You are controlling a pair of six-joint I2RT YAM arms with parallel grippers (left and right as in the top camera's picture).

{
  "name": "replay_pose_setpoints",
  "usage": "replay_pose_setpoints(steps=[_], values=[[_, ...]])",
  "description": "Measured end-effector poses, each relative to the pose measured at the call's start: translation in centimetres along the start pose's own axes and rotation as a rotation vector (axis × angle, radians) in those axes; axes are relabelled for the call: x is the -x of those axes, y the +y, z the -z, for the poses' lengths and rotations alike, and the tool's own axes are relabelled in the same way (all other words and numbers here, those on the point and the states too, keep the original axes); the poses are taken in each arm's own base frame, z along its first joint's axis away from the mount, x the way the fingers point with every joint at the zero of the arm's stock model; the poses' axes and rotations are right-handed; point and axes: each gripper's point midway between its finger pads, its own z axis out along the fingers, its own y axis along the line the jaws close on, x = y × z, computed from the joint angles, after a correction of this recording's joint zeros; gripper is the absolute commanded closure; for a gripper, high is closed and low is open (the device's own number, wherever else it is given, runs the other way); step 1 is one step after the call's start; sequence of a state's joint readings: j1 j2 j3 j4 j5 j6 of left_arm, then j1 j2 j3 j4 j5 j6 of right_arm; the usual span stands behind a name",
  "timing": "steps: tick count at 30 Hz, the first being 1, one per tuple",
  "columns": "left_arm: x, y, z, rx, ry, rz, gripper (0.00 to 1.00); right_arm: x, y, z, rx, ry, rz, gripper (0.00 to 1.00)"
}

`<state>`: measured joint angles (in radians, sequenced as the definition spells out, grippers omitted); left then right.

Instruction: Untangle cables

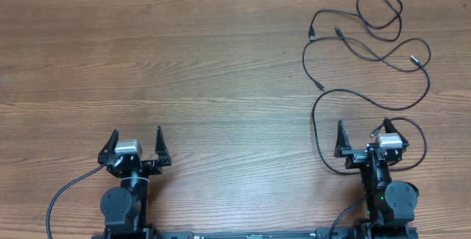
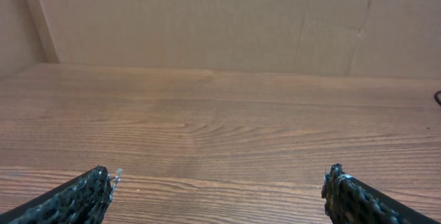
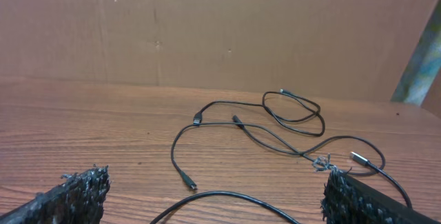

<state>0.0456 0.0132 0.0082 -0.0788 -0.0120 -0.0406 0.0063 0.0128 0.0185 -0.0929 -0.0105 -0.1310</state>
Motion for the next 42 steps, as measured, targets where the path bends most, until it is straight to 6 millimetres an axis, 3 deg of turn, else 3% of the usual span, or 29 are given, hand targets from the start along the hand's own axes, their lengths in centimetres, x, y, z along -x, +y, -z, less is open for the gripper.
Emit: replay_pose_setpoints(steps=[29, 42], values=[[0.00, 0.00, 0.00, 0.000, 0.000, 0.000, 0.00, -0.02, 0.00, 0.00, 0.000, 0.001, -0.001, 0.00], [0.00, 0.00, 0.00, 0.000, 0.000, 0.000, 0.00, -0.11, 0.00, 0.00, 0.000, 0.005, -0.112, 0.00]])
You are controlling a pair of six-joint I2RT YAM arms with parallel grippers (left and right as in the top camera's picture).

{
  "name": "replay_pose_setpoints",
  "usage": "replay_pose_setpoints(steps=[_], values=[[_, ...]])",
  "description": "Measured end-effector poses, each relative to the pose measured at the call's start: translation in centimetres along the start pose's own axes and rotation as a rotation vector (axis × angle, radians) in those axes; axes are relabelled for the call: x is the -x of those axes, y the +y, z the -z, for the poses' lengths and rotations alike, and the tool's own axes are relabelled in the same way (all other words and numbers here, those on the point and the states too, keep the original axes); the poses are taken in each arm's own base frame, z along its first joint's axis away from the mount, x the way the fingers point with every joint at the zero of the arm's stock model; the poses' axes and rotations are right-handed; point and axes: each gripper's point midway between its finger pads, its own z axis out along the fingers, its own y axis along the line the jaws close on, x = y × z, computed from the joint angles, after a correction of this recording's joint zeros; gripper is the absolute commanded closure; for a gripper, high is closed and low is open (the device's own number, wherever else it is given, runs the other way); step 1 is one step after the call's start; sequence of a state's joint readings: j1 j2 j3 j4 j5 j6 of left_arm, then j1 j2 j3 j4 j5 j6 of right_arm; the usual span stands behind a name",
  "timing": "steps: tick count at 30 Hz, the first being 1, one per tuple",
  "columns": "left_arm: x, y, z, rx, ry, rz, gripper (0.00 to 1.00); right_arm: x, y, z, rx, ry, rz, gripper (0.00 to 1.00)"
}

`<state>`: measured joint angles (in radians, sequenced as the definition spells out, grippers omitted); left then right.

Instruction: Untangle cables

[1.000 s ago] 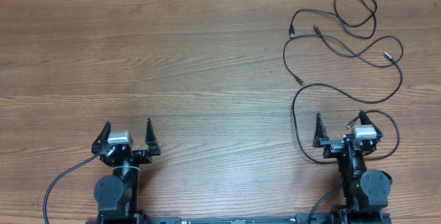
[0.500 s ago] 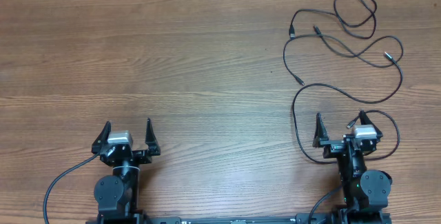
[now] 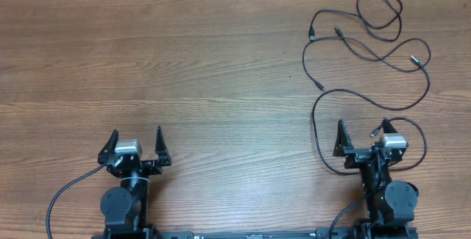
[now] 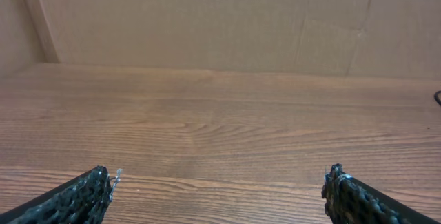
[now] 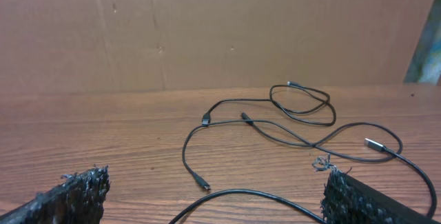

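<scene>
Thin black cables (image 3: 368, 48) lie crossed over one another on the wooden table's right side, reaching from the far edge down to my right arm. In the right wrist view the same cables (image 5: 275, 124) spread ahead, one plug (image 5: 202, 181) lying near, and a cable arc (image 5: 262, 196) passes between the fingers on the table. My right gripper (image 3: 360, 132) (image 5: 217, 196) stands open over that arc. My left gripper (image 3: 137, 140) (image 4: 219, 189) is open at the front left, far from the cables, nothing between its fingers.
A cardboard wall (image 4: 220, 17) backs the far edge of the table (image 3: 184, 62). A black supply cable (image 3: 62, 195) of the left arm loops at the front left.
The right wrist view has turned slightly, so the cables sit a bit further right and lower in it. The left arm and the cables on the table have not moved.
</scene>
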<state>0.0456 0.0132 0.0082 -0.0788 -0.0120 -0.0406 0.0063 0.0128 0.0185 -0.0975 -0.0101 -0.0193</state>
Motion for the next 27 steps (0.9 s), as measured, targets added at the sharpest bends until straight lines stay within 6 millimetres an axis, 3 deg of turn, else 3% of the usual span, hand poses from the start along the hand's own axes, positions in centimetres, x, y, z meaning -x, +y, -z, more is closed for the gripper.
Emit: replay_pose_setpoints(steps=[27], values=[[0.00, 0.00, 0.00, 0.000, 0.000, 0.000, 0.00, 0.01, 0.00, 0.00, 0.000, 0.000, 0.034, 0.00]])
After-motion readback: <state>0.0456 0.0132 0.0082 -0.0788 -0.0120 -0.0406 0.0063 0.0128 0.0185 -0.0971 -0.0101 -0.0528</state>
